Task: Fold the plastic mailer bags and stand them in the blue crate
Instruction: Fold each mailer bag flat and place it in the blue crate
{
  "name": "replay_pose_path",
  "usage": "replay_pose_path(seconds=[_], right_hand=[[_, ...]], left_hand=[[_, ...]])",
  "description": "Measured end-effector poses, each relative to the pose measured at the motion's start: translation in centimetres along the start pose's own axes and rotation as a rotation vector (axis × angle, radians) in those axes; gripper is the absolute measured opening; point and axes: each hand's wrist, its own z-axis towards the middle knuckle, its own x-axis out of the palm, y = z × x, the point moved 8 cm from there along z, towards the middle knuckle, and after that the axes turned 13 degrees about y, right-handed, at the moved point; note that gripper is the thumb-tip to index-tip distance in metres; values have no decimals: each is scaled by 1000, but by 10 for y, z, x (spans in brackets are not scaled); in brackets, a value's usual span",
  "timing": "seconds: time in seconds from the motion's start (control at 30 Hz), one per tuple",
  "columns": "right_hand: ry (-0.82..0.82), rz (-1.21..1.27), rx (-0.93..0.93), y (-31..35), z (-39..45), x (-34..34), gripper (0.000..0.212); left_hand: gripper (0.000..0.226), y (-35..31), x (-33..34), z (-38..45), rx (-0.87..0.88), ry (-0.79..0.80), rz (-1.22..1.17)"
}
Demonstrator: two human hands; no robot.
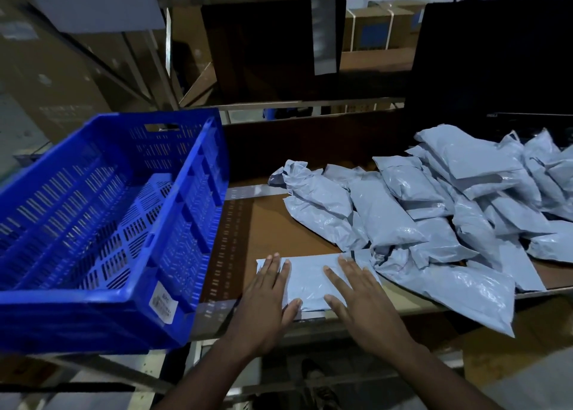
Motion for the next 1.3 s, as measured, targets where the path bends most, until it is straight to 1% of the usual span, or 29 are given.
replay_pose_path(seconds=[0.03,0.1,0.17,0.2,0.27,0.33,0.37,0.4,0.5,0.57,0.7,0.77,0.87,0.9,0.97,1.1,1.2,1.3], right_hand=[[-4,2,0,1,1,-1,81],[-32,9,6,5,4,-8,92],[-109,-4,12,11,8,-22,103],[-138,-8,-9,18,10,-29,101],[-99,1,-76,34,17,-29,93],[-58,-46,-123,42,21,-15,72],[-68,-78,-128,43,20,-8,62],[-85,-101,-122,42,19,-1,57],[-51,-72,-129,37,19,8,56],[-60,-79,-142,36,21,3,57],[-39,-112,-130,35,18,9,53],[-37,-103,-140,34,19,7,58],[-5,-86,-169,31,22,0,87],[-4,-83,-156,27,19,-1,89],[-29,-63,-94,14,11,-1,84],[-63,-14,34,-14,-5,0,94],[-45,-6,40,-15,-8,-3,104],[-42,-11,42,-13,-8,-4,108]], left_hand=[[88,-1,0,0,5,4,-1],[88,-3,-4,-1,10,4,-2],[83,-8,-13,-1,23,-40,10],[80,-12,-18,-1,30,-62,16],[78,-20,-22,-1,36,-85,23],[78,-25,-15,2,55,-62,57],[78,-26,-10,3,65,-46,81],[77,-25,-6,3,72,-37,96],[74,-22,-5,6,72,-50,100],[75,-22,-6,7,73,-46,107],[70,-22,-5,3,106,-63,53],[69,-20,-5,4,101,-69,50],[73,-17,-4,8,86,-54,63],[74,-17,-4,8,81,-55,56],[78,-14,-4,6,52,-66,8],[78,-8,-5,-2,-25,-120,-38],[76,-7,-10,-5,-32,-138,-36],[77,-6,-14,-2,-14,-105,-58]])
